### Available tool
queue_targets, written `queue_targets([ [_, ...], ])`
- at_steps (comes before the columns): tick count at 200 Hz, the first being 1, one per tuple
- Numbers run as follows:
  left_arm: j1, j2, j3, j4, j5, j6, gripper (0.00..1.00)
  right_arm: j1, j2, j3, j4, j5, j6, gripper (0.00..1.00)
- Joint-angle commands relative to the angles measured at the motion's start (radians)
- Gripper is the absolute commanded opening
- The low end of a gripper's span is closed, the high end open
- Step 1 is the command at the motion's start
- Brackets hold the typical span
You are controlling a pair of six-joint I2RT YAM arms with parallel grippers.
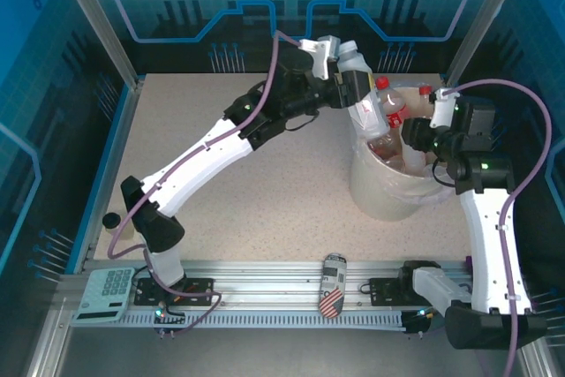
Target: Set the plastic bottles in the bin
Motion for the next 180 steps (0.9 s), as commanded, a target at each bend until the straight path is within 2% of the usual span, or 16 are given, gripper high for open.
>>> queue_targets([
  [1,-0.015,0.002,0.059,-0.007,-0.048,0.051,0.34,-0.001,0.003,-0.024,0.007,0.041,-0.002,0.46],
  [29,-0.036,0.027,0.074,-0.009,-0.061,0.063,0.34,-0.037,0.013,-0.026,0.009,0.089,-0.019,0.45],
  [117,-0.124,0.13,0.134,0.008,-0.109,0.15,0.34,-0.07,0.011,-0.028,0.034,0.056,-0.001,0.45],
  [152,-0.165,0.147,0.094,0.023,-0.198,0.239,0.35,-0.095,0.012,-0.021,0.034,0.047,0.0,0.45],
  [180,-0.192,0.167,0.059,0.057,-0.219,0.275,0.36,-0.11,0.01,-0.015,0.035,0.035,0.005,0.45],
])
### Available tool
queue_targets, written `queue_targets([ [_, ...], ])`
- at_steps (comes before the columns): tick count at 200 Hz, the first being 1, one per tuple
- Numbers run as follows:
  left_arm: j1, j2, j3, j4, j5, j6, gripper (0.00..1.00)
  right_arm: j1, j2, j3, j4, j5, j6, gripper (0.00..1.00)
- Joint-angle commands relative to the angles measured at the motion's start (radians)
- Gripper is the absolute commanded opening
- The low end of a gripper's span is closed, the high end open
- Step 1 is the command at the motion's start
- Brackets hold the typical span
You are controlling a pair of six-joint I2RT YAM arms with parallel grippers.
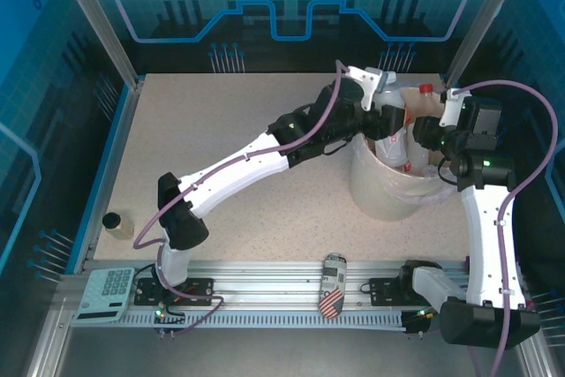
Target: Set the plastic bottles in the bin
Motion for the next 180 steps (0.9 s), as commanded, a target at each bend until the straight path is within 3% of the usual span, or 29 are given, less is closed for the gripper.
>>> queue_targets([
  [1,-0.024,0.014,-0.02,0.067,-0.056,0.074,0.36,-0.023,0.001,-0.005,0.006,-0.011,0.012,0.45],
  [56,-0.043,0.045,-0.101,0.11,-0.026,-0.009,0.4,-0.042,0.01,0.014,0.009,-0.035,0.008,0.45],
  [83,-0.046,0.065,-0.094,0.087,-0.003,-0.03,0.51,-0.044,0.016,0.036,0.011,-0.056,0.01,0.45],
  [114,-0.045,0.041,-0.063,0.079,-0.016,0.012,0.76,-0.044,0.02,0.071,0.01,-0.105,0.01,0.47],
  [149,-0.029,0.019,0.019,0.034,-0.01,0.075,0.96,-0.044,0.028,0.119,0.001,-0.143,0.012,0.49],
  [180,-0.005,0.006,0.059,-0.013,-0.032,0.09,0.99,-0.043,0.032,0.173,-0.024,-0.156,0.01,0.51],
])
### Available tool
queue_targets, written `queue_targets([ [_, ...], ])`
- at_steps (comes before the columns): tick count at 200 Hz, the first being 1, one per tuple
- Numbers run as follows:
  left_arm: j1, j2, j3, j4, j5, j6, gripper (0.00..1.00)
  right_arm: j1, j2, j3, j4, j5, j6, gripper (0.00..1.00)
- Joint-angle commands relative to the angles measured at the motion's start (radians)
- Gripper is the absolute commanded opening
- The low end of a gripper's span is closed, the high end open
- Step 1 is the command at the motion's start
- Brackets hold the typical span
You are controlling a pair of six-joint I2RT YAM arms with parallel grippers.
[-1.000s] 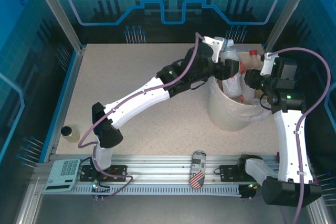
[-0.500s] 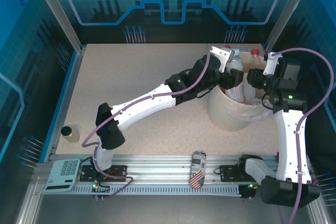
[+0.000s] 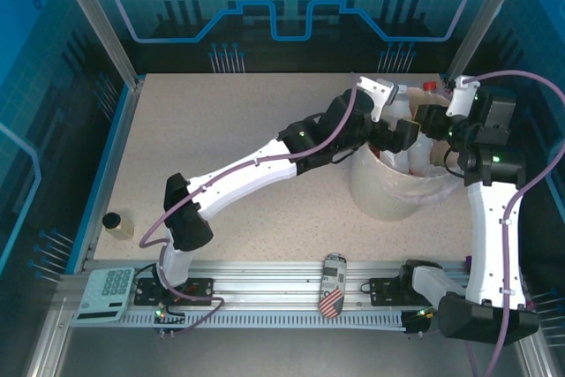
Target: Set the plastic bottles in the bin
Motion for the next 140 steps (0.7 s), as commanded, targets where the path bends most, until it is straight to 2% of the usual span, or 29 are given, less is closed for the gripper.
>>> queue_targets([
  [1,0.023,-0.024,0.051,-0.03,-0.012,0.039,0.99,-0.013,0.001,0.058,-0.021,-0.044,0.008,0.51],
  [17,0.047,-0.03,0.044,-0.021,-0.015,0.004,0.9,-0.008,-0.006,0.067,-0.029,-0.078,0.016,0.51],
  [34,0.059,-0.012,0.054,-0.02,-0.017,-0.011,0.74,-0.007,-0.018,0.064,-0.034,-0.101,0.02,0.51],
  [51,0.06,0.029,0.09,-0.043,-0.018,-0.006,0.64,-0.007,-0.031,0.058,-0.034,-0.113,0.026,0.51],
  [116,0.058,0.148,0.146,-0.066,0.088,-0.071,0.43,-0.007,-0.066,0.058,-0.036,-0.097,0.037,0.51],
  [140,0.054,0.194,0.17,-0.076,0.129,-0.099,0.41,-0.007,-0.074,0.048,-0.019,-0.108,0.052,0.51],
])
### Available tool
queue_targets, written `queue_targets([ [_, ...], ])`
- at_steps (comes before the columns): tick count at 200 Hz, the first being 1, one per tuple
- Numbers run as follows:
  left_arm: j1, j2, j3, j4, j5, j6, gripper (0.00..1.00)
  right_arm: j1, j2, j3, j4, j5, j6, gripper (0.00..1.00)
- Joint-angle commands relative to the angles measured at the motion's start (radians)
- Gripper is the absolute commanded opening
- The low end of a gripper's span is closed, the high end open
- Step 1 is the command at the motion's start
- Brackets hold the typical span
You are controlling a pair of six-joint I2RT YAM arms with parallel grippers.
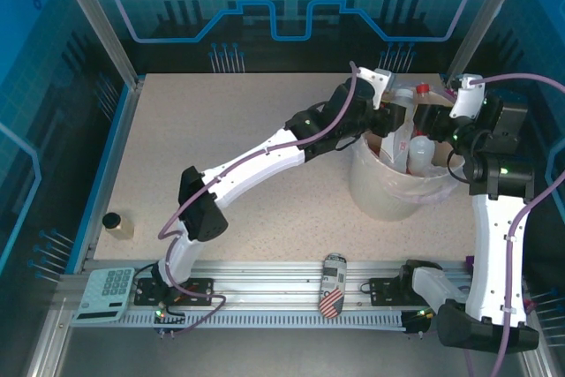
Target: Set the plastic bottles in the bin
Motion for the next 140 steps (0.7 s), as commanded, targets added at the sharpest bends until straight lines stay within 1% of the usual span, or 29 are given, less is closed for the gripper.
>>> queue_targets([
  [1,-0.007,0.063,0.039,-0.06,0.063,-0.042,0.41,-0.007,-0.017,0.005,0.01,-0.018,0.025,0.51],
  [46,-0.014,0.108,0.071,-0.094,0.057,-0.038,0.4,-0.007,-0.016,-0.018,0.018,-0.018,0.031,0.51],
  [69,-0.012,0.122,0.087,-0.112,0.052,-0.038,0.4,-0.007,-0.015,-0.03,0.022,0.01,0.03,0.51],
  [87,-0.008,0.113,0.087,-0.11,0.047,-0.035,0.43,-0.007,-0.01,-0.029,0.014,0.05,0.02,0.51],
  [99,-0.005,0.096,0.084,-0.107,0.049,-0.033,0.48,-0.009,-0.009,-0.022,0.007,0.092,0.009,0.51],
  [111,-0.001,0.07,0.075,-0.093,0.047,-0.026,0.56,-0.016,-0.005,-0.015,-0.008,0.165,-0.003,0.52],
  [118,0.0,0.051,0.07,-0.081,0.048,-0.019,0.62,-0.028,-0.002,-0.012,-0.018,0.22,-0.011,0.53],
  [128,0.001,0.023,0.059,-0.067,0.043,-0.007,0.75,-0.052,0.005,-0.009,-0.034,0.29,-0.018,0.55],
  [134,0.004,0.005,0.057,-0.062,0.04,0.0,0.82,-0.073,0.008,-0.009,-0.04,0.316,-0.018,0.57],
  [140,0.006,-0.011,0.058,-0.063,0.038,0.008,0.86,-0.097,0.009,-0.016,-0.038,0.33,-0.014,0.58],
])
